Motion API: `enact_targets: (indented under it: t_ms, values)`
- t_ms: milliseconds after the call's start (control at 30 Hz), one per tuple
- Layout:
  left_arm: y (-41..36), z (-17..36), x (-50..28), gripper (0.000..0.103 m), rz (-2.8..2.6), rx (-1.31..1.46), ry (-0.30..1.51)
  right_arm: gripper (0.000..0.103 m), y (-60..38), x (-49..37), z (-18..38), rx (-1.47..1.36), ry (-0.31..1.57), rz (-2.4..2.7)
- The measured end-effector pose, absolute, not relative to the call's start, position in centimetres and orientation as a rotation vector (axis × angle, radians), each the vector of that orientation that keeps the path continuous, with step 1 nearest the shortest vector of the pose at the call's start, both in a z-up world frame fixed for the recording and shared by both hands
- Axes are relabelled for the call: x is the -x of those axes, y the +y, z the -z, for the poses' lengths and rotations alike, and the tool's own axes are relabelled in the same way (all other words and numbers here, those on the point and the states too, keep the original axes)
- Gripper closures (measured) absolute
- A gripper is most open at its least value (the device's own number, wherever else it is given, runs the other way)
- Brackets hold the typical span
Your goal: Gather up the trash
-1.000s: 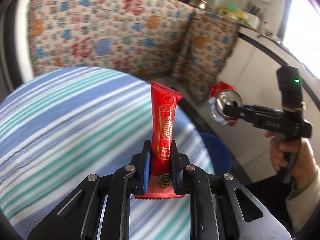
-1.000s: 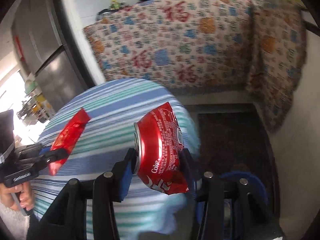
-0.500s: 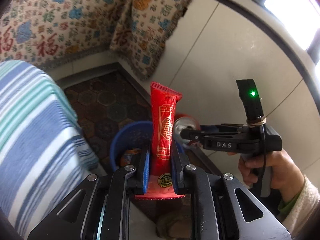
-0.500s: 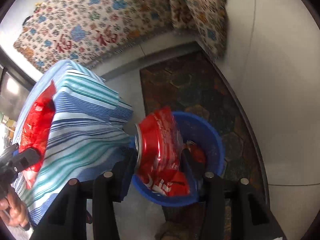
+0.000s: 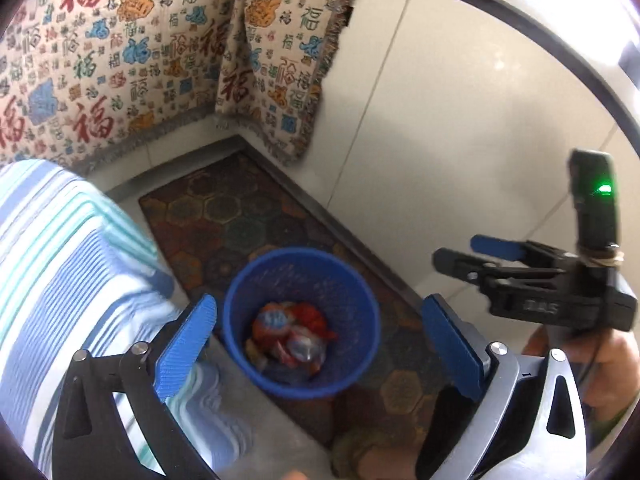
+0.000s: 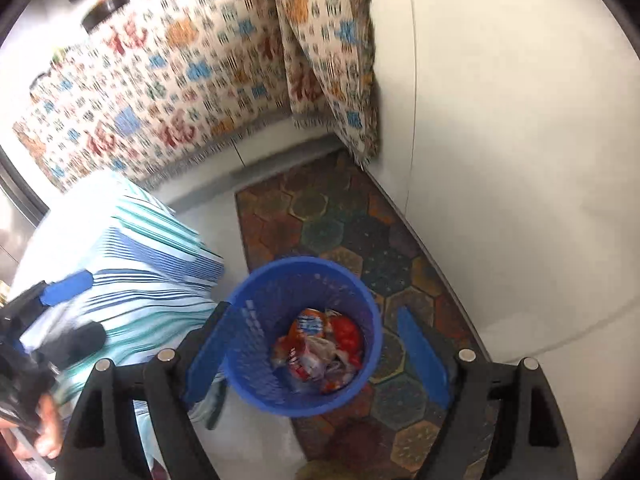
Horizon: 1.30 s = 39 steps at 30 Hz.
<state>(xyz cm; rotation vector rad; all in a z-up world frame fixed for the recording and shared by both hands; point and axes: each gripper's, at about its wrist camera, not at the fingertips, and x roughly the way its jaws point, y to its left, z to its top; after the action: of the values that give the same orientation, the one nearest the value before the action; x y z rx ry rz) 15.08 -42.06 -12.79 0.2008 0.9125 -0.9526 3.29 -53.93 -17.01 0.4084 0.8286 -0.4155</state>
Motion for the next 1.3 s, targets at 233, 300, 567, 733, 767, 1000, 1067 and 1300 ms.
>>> enact_targets:
  t_ms: [233, 300, 567, 733, 767, 1000, 1067, 1300]
  values:
    - [-36.7, 9.8, -9.2, 0.0, 0.749, -0.267, 0.766, 0.016, -46.3, 4.5, 14.0, -0.334, 0.799, 0.523]
    - [-35.8, 9.9, -8.1, 0.0, 0.739, -0.28, 0.799, 0.014, -44.6, 6.4, 13.7, -0.313, 0.795, 0.568]
    - [-35.4, 9.9, -5.0, 0.0, 0.661, -0.378, 0.798, 0.014, -41.9, 9.7, 13.1, -0.308, 0.812, 0.579]
    - [-35.3, 9.5, -4.8, 0.0, 0.641, -0.379, 0.832, 0.014, -40.7, 10.0, 12.1, -0.283, 0.796, 0.582]
    - [-35.2, 9.5, -4.8, 0.0, 0.646, -0.379, 0.844, 0.014, -40.5, 10.1, 11.8, -0.276, 0.791, 0.586]
    - [-34.9, 9.2, -4.9, 0.0, 0.668, -0.36, 0.862, 0.014, -40.6, 10.6, 11.2, -0.256, 0.779, 0.617]
    - [-34.8, 9.2, -4.8, 0.0, 0.674, -0.354, 0.861, 0.014, -40.6, 10.6, 11.2, -0.26, 0.781, 0.62]
    - [-35.1, 9.2, -4.4, 0.0, 0.682, -0.364, 0.855, 0.014, -40.6, 10.4, 11.4, -0.261, 0.794, 0.619]
